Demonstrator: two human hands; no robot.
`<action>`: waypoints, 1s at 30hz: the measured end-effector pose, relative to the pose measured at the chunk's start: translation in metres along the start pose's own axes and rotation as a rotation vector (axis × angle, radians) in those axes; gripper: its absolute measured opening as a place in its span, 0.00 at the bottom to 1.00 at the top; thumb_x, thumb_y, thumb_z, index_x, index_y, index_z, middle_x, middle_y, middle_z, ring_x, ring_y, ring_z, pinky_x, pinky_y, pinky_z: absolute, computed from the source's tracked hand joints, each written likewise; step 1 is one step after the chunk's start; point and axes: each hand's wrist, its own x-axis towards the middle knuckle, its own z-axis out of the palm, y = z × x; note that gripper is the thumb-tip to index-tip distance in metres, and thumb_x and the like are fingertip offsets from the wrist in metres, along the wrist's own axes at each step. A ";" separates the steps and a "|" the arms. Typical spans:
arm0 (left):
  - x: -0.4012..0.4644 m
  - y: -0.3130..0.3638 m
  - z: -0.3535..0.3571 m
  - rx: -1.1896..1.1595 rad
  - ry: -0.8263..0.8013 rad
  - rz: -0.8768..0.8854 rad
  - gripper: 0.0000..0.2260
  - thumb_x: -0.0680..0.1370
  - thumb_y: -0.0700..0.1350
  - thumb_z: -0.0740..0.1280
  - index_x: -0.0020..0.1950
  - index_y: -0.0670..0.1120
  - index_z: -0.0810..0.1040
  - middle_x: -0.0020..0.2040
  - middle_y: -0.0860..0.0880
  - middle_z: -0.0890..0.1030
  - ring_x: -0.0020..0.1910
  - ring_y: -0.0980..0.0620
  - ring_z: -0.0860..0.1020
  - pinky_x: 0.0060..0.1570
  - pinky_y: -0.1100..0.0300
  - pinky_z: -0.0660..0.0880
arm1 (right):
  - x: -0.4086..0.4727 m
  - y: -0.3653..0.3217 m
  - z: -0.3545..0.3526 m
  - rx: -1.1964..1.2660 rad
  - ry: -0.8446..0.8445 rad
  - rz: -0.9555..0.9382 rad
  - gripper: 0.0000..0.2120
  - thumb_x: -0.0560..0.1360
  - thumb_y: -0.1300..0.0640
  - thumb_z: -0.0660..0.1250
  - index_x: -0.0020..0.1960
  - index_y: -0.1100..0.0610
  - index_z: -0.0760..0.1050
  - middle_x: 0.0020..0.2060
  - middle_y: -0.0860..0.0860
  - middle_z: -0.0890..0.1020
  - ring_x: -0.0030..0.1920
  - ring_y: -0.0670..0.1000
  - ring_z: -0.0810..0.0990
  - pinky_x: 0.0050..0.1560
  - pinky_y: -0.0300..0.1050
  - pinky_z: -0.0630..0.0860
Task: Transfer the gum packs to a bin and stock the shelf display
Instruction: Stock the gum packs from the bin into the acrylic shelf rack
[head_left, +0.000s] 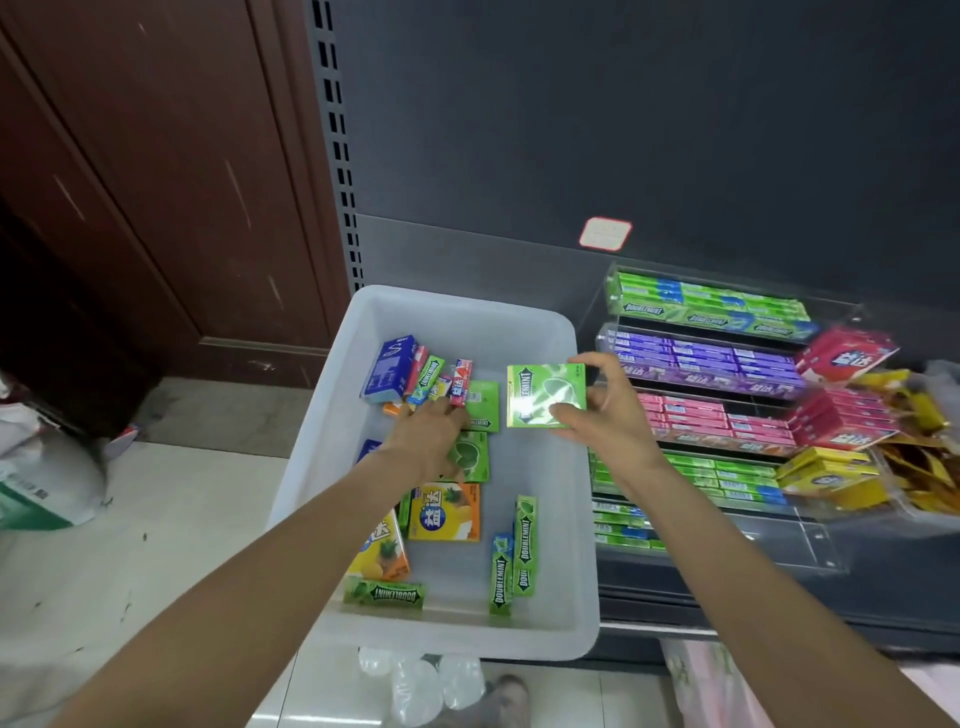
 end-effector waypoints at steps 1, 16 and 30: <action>0.001 0.002 0.000 0.011 -0.004 -0.009 0.32 0.71 0.54 0.72 0.71 0.48 0.63 0.67 0.46 0.68 0.68 0.45 0.65 0.67 0.48 0.62 | 0.000 0.001 0.001 -0.027 0.019 -0.003 0.20 0.70 0.73 0.68 0.53 0.52 0.67 0.44 0.58 0.80 0.43 0.51 0.81 0.36 0.38 0.78; -0.032 0.026 -0.084 -1.154 0.532 -0.013 0.07 0.72 0.44 0.73 0.40 0.44 0.76 0.38 0.47 0.79 0.34 0.55 0.76 0.32 0.65 0.73 | -0.025 -0.037 -0.008 0.262 0.213 -0.024 0.08 0.73 0.70 0.64 0.45 0.58 0.70 0.43 0.54 0.77 0.37 0.50 0.78 0.30 0.39 0.76; 0.006 0.170 -0.169 -1.477 0.491 0.029 0.06 0.74 0.35 0.68 0.48 0.43 0.79 0.41 0.50 0.81 0.36 0.54 0.79 0.36 0.64 0.75 | -0.009 -0.083 -0.174 0.108 0.162 -0.328 0.18 0.71 0.68 0.69 0.51 0.47 0.74 0.40 0.54 0.79 0.41 0.52 0.79 0.43 0.46 0.75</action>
